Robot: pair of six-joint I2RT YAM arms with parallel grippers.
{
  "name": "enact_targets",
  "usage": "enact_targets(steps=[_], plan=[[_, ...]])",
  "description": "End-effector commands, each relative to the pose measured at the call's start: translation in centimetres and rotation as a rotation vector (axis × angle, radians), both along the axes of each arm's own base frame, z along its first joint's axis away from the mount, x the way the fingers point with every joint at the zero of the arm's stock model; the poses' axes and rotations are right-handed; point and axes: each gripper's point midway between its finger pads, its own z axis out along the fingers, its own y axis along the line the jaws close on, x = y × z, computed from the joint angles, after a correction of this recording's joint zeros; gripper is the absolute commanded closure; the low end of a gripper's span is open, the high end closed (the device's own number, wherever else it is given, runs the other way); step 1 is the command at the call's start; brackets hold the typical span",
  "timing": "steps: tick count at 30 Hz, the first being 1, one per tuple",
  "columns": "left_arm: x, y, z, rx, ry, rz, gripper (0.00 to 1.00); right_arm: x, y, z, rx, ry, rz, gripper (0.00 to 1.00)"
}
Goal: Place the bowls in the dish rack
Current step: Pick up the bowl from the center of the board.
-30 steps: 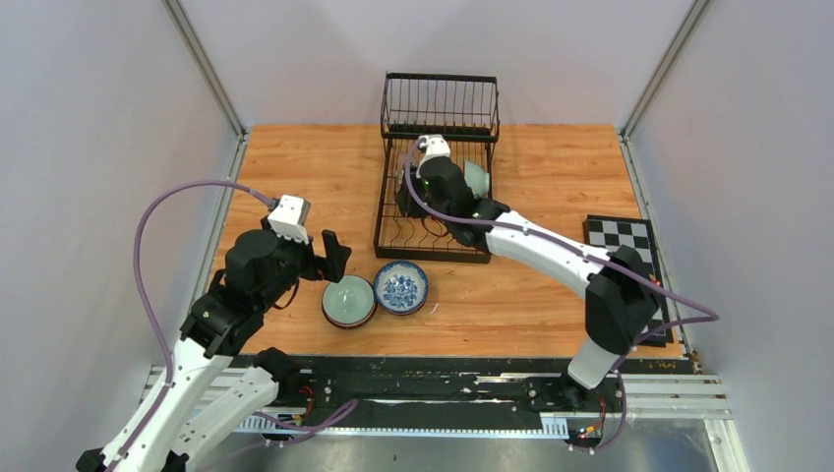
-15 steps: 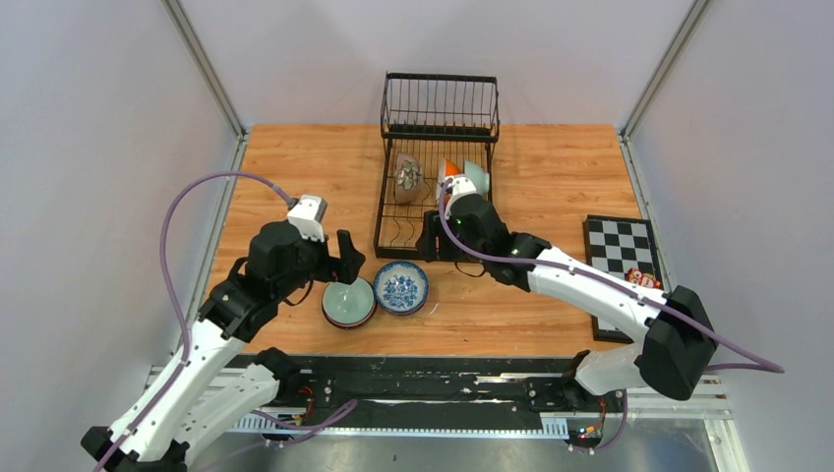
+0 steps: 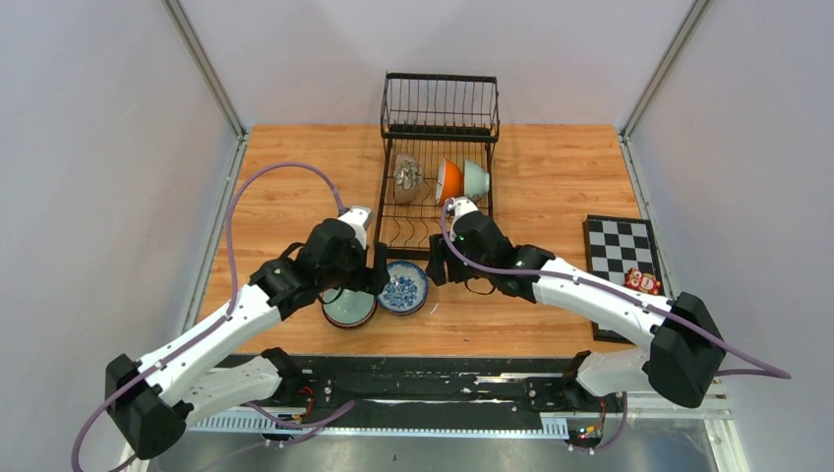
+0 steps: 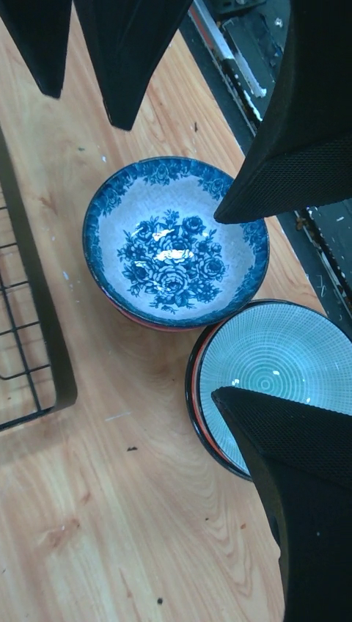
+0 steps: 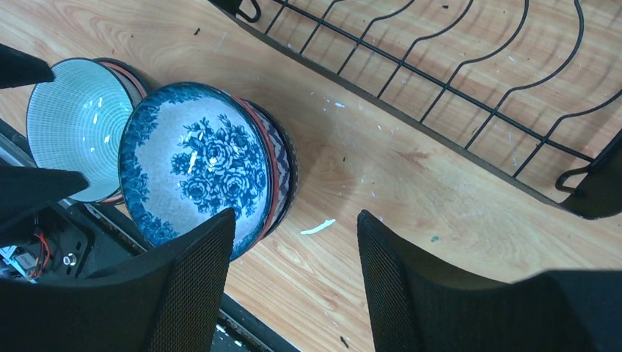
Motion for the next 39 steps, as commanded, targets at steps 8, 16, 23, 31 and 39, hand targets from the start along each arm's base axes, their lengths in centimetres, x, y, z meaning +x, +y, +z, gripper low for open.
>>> enact_targets(steps=[8,16,23,31,39], plan=[[0.8,-1.7,-2.9,0.087,0.068,0.014,0.39,-2.0,-1.2,-0.9,-0.025,0.036,0.018,0.36],[1.3,-2.1,-4.5,0.121,0.097,0.014,0.57,-2.3,-2.0,-1.4,-0.04,0.035,0.008,0.35],[1.3,-2.4,-5.3,0.131,0.112,0.009,0.75,-2.4,-2.2,-1.6,-0.041,0.035,0.003,0.35],[1.4,-2.2,-4.8,0.133,0.089,0.011,1.0,-2.4,-2.3,-1.2,-0.031,0.031,-0.003,0.35],[1.5,-2.2,-1.9,0.091,0.028,0.006,1.0,-2.7,-2.3,1.3,0.036,0.0,-0.005,0.35]])
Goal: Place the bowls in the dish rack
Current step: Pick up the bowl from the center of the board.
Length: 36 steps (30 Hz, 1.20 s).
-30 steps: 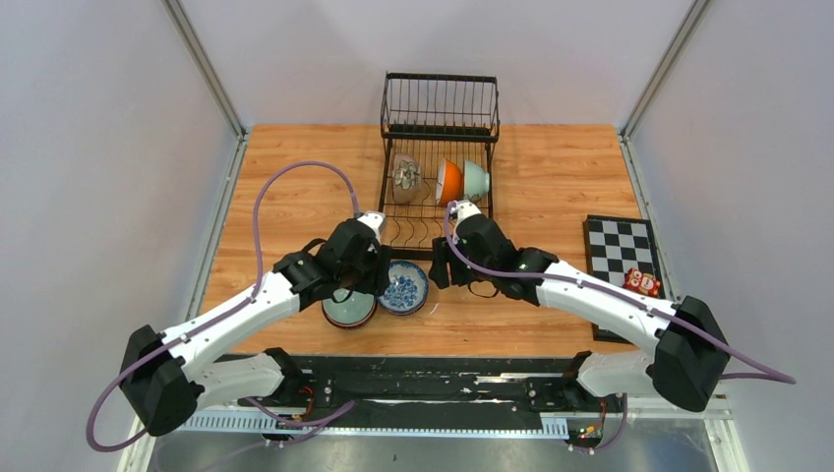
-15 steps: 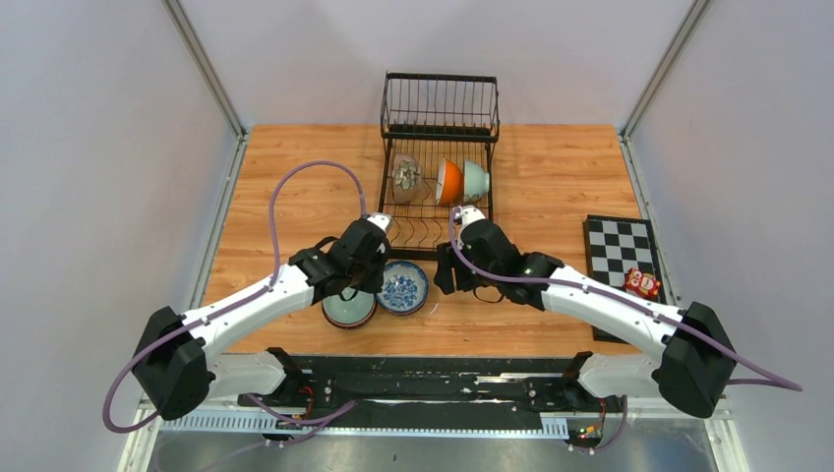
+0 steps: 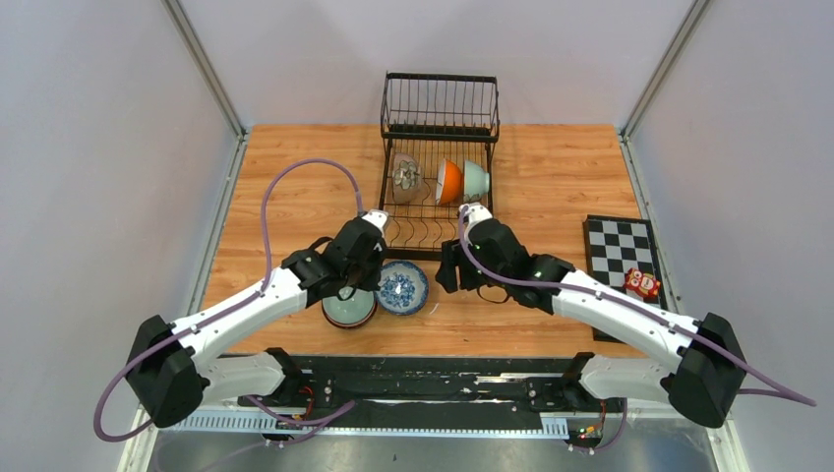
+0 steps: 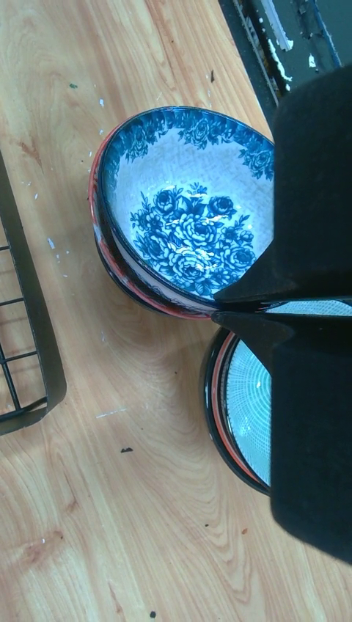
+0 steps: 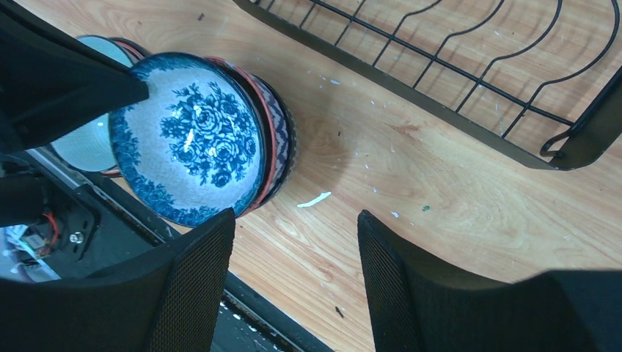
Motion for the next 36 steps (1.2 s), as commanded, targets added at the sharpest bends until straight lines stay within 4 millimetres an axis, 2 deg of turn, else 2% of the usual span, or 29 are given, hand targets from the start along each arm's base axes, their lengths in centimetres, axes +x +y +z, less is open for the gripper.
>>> enact_targets(steps=[1,10,11,19,28,36], plan=[[0.3,-0.8,3.2,-0.056,-0.07,-0.025,1.0,-0.9,-0.1,1.5,0.044,-0.003,0.0,0.35],[-0.1,-1.1,7.8,-0.17,-0.158,-0.039,1.0,-2.2,0.9,5.1,0.18,-0.018,0.051,0.3],[-0.5,-1.6,9.4,-0.234,-0.184,-0.057,1.0,-2.6,1.1,6.2,0.226,-0.026,0.067,0.25],[-1.5,-3.0,13.0,-0.425,-0.259,-0.114,1.0,-4.2,1.4,9.2,0.344,-0.066,0.138,0.11],[-2.5,-4.8,15.9,-0.639,-0.295,-0.175,1.0,-5.1,1.0,12.5,0.492,-0.1,0.13,0.1],[-2.8,-4.7,17.3,-0.787,-0.317,-0.182,1.0,-5.9,1.4,14.0,0.6,-0.073,0.137,0.1]])
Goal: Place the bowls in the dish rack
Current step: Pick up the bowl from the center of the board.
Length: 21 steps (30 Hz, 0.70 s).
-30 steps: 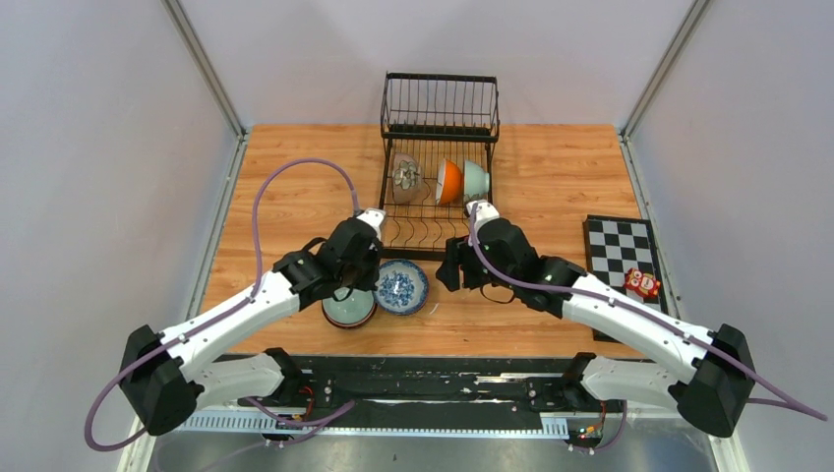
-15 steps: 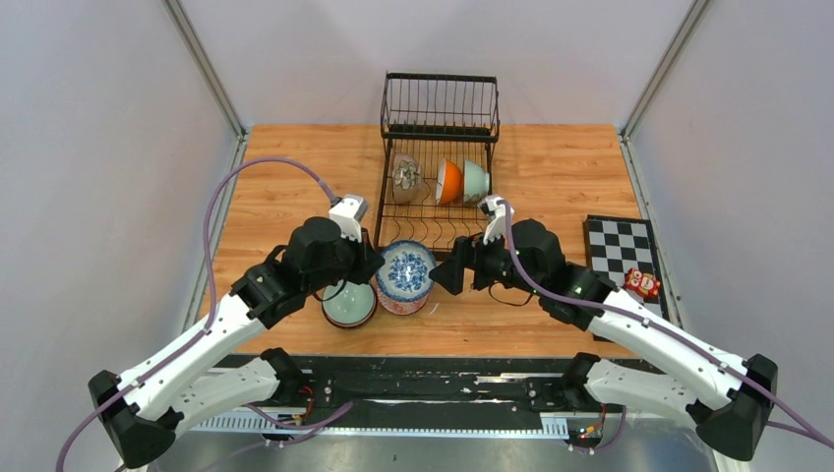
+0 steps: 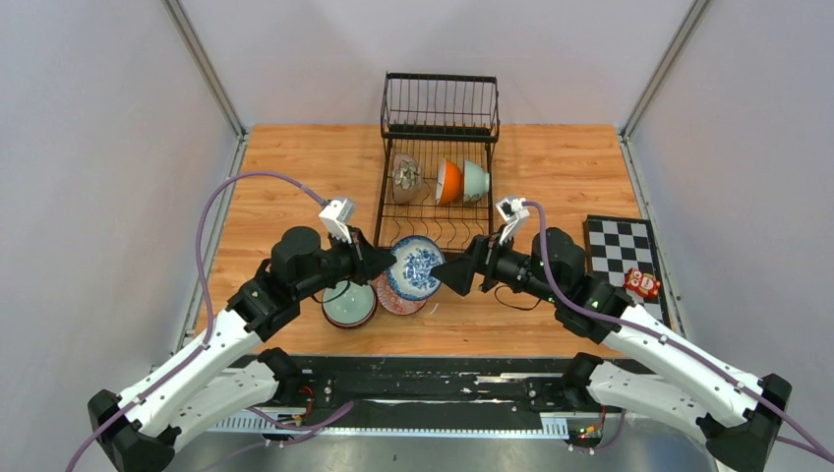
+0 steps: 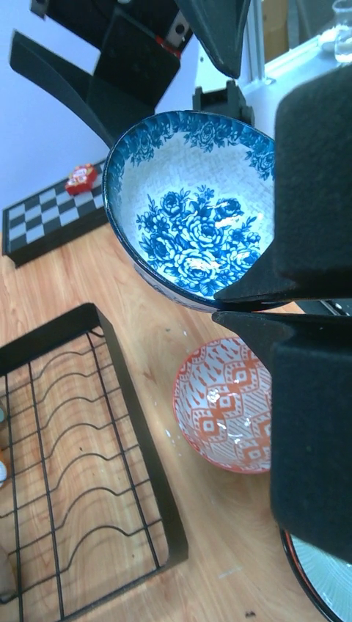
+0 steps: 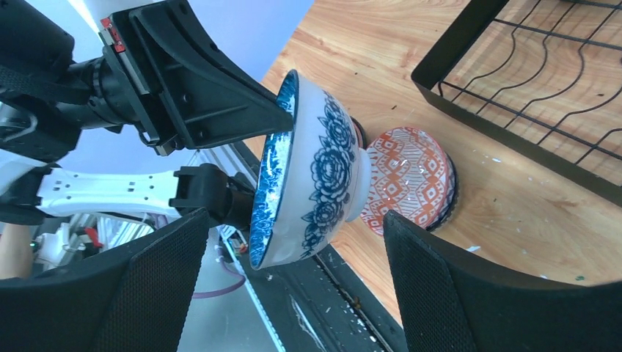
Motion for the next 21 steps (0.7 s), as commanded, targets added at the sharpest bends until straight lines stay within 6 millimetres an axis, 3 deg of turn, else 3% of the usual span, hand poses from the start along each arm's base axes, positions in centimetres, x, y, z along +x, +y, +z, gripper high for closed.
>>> enact_targets(steps=[1,21], plan=[[-0.2,-1.0,4.7,-0.195,-0.087,-0.044,1.0,-1.0,0.5,0.9,0.076,0.035,0.03,0.11],[-0.9,-0.7,7.7,-0.433,-0.16,-0.074,1.0,-1.9,2.1,4.1,0.255,0.059,0.104,0.12]])
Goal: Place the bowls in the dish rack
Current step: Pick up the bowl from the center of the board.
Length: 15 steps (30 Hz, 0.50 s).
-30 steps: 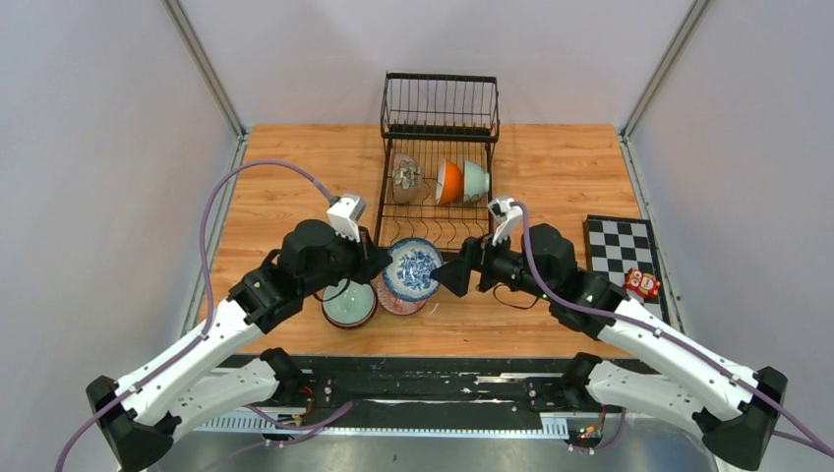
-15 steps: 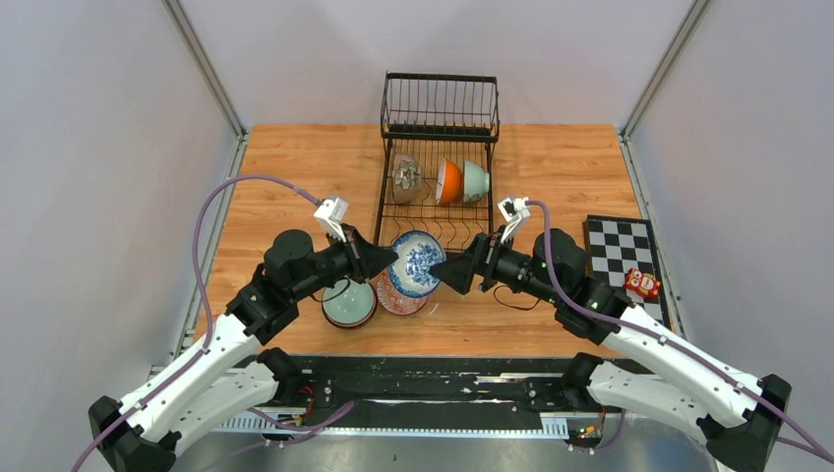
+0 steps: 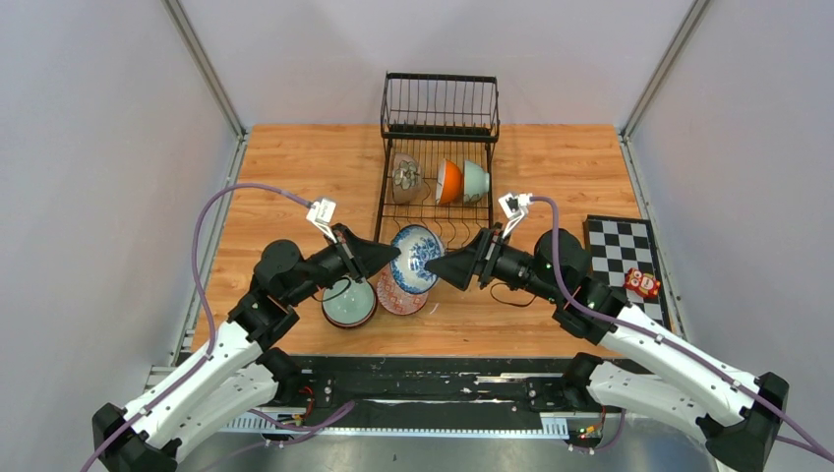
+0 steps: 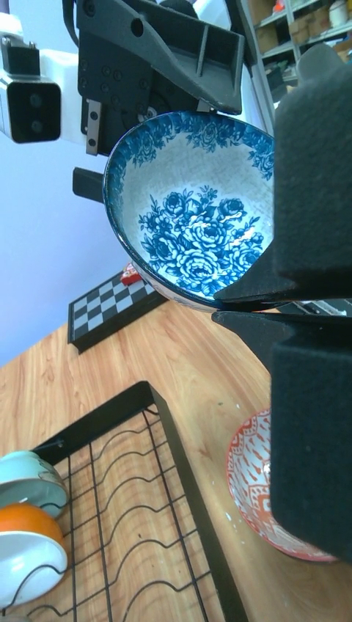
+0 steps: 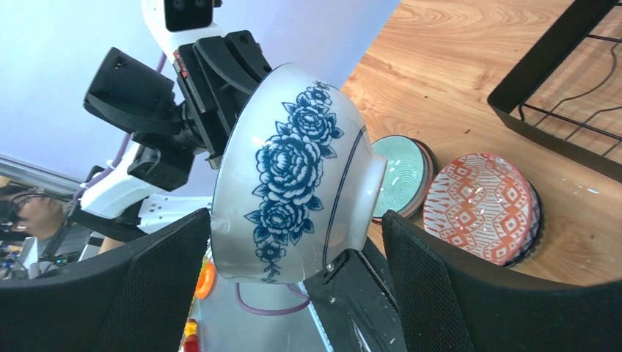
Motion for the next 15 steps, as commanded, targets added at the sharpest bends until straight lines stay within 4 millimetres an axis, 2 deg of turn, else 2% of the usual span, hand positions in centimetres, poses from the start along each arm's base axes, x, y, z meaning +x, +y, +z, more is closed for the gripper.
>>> enact_targets(steps=[1,15], plan=[[-0.5,0.0,3.8,-0.127,-0.099,-0.018,1.0,-1.1,0.8,1.1,0.064,0.004,0.059,0.12],[-0.4,0.2,3.9,-0.153,-0.134,-0.009,1.0,-1.8,0.9,2.6,0.137,0.002,0.097,0.18]])
